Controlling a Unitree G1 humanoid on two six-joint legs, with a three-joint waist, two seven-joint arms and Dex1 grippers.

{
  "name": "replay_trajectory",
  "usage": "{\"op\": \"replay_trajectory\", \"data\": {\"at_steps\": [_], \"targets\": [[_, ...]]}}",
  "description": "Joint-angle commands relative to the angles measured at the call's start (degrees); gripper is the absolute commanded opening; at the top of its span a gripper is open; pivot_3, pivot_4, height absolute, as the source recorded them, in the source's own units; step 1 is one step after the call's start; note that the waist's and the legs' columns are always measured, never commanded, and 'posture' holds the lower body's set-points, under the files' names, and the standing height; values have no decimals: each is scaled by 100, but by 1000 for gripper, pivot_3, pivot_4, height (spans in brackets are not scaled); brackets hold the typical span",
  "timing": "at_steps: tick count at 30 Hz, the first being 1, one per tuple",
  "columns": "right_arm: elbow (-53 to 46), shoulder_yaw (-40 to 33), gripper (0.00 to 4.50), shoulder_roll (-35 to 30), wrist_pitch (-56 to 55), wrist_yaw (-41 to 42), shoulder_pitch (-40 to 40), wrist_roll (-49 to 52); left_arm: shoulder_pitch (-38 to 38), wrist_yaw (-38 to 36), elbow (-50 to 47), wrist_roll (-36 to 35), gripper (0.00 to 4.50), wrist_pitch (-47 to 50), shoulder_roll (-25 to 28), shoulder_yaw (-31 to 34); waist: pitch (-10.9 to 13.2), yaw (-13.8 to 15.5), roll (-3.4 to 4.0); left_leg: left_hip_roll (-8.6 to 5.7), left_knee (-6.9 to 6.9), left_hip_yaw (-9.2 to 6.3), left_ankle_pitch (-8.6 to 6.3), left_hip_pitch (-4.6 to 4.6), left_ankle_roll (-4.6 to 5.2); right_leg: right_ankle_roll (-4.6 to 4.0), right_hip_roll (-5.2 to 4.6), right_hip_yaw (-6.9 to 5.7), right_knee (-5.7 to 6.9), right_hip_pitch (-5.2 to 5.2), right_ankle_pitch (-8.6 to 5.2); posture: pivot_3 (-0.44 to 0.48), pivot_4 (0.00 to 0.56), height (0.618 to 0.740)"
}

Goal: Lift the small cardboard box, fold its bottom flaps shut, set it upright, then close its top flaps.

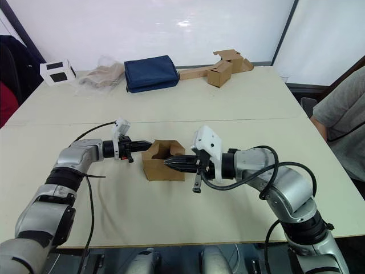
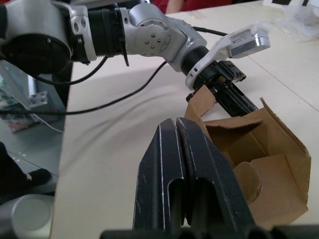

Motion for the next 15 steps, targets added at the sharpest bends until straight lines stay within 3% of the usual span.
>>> {"op": "replay_trajectory", "data": {"at_steps": [1, 7, 15], "targets": [[-109, 369, 0, 35, -280, -180, 8, -424, -124, -381, 67, 65, 51, -57, -39, -2, 0, -5, 0, 0, 0, 0, 0, 0, 0, 0, 0, 0, 0, -2, 0, 0, 150, 740], [522, 880, 0, 180, -853, -326, -235, -1258, -73, -509, 1, 123, 51, 42, -128, 75, 0, -3, 0, 0, 2, -1, 0, -1, 0, 0, 0, 0, 1, -2, 0, 0, 150, 740], [1170, 993, 0, 421, -1210, -241, -491, -1663, 125, -456, -265, 74, 51, 70, -155, 161, 0, -4, 0, 0, 2, -2, 0, -1, 0, 0, -1, 0, 1, -2, 0, 0, 150, 740]]}}
